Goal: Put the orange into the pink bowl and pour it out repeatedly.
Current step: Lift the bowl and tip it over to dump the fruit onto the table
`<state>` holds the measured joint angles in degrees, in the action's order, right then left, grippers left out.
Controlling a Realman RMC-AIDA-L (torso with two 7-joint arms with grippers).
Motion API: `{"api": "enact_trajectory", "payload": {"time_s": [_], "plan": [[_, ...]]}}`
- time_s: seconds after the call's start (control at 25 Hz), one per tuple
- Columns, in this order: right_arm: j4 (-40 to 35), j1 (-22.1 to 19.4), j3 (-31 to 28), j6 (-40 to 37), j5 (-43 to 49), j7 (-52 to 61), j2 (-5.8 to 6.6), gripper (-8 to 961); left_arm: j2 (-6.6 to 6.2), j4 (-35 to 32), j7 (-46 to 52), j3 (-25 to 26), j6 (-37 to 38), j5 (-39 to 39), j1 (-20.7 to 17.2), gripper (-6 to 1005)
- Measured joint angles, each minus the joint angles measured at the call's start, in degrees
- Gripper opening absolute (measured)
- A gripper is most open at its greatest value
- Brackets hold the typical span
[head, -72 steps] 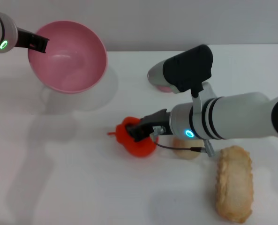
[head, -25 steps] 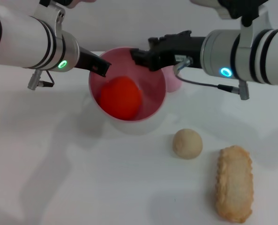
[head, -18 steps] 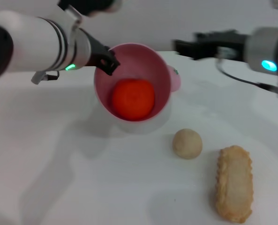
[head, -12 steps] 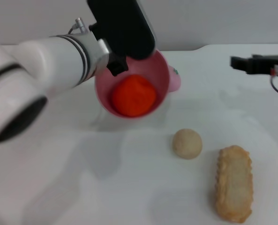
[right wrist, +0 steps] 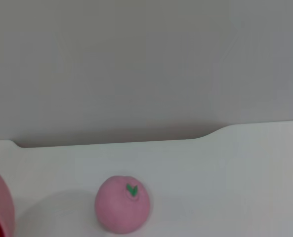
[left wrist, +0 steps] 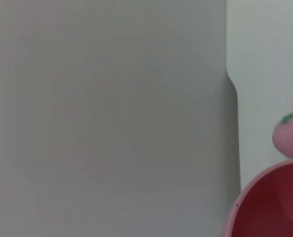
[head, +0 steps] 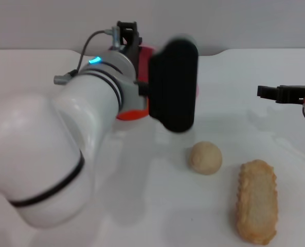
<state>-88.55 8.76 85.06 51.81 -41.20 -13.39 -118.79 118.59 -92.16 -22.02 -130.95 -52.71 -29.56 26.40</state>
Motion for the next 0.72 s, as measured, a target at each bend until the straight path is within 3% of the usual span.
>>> {"api": "enact_trajectory", "payload": {"time_s": [0.2,0.28,0.72], "plan": [[0.60,0.56,-0.22,-0.02,-0.01,-0.21,0.12,576,-0.01,0.47,0.10,-4.43,1.85,-8.95,-1.83,45],[1.57,1.18,-0.21,-0.02,-0.04,-0.42,0.13,576,0.08,0.69,1.95,-8.04,4.54,-21.15,-4.41,45],[3.28,2.27,-0.10,0.10,-0.18,-1.00,0.14,601,0.24,6.56,1.98,-14.40,4.70,-37.98,-4.39,45]]}}
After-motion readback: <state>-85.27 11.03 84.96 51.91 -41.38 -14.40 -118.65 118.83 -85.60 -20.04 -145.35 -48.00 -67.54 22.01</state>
